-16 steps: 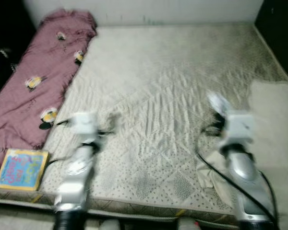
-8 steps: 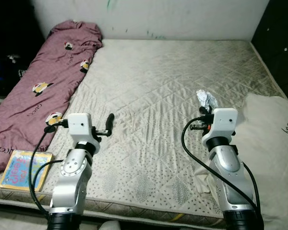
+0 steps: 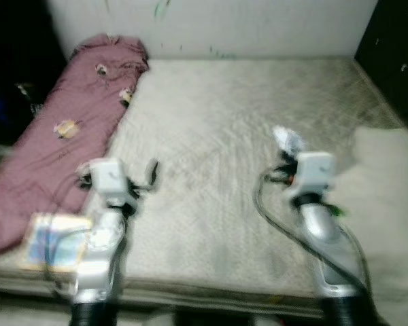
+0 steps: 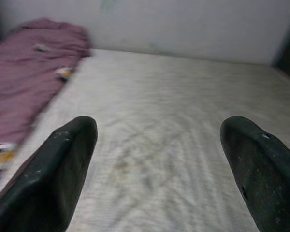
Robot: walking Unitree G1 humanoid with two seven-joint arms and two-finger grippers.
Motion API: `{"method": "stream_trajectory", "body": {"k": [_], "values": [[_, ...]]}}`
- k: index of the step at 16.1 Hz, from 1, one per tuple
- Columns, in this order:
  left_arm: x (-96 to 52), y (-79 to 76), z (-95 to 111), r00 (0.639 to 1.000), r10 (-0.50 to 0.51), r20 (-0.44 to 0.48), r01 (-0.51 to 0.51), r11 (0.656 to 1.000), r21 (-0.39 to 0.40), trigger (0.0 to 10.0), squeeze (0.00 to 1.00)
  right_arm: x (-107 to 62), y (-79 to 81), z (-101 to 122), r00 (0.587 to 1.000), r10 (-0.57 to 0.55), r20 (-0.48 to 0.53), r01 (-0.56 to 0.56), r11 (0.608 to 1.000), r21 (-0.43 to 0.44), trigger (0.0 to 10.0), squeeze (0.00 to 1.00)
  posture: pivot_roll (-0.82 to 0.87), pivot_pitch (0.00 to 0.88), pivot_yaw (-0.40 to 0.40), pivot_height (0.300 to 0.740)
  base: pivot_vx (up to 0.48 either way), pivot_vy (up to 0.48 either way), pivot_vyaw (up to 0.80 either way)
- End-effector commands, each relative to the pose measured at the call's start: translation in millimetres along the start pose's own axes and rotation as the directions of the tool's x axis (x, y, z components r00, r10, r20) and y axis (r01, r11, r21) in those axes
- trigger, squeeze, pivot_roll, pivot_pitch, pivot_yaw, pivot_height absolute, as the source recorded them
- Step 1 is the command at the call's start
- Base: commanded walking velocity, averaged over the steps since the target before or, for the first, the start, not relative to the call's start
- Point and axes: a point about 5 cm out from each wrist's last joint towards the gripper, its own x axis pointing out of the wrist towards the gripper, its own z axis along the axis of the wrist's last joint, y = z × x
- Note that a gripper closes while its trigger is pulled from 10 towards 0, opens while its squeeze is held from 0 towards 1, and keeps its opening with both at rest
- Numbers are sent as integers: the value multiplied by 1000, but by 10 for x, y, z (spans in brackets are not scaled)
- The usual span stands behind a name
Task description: Clean up the room
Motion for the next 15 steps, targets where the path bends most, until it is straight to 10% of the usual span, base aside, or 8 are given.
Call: {"method": "stream_trajectory", "body": {"k": [1, 15], "values": [[-2, 93, 33, 1000, 17, 3, -17, 1000, 21, 10000, 0, 30, 66, 71, 999, 16, 31, -16, 1000, 19, 10000, 0, -85, 0, 62, 740, 0, 480, 0], [-8, 93, 35, 1000, 20, 3, -20, 1000, 24, 10000, 0, 29, 103, 24, 999, 33, 9, -34, 999, 28, 10000, 0, -81, 0, 60, 740, 0, 480, -102]]}}
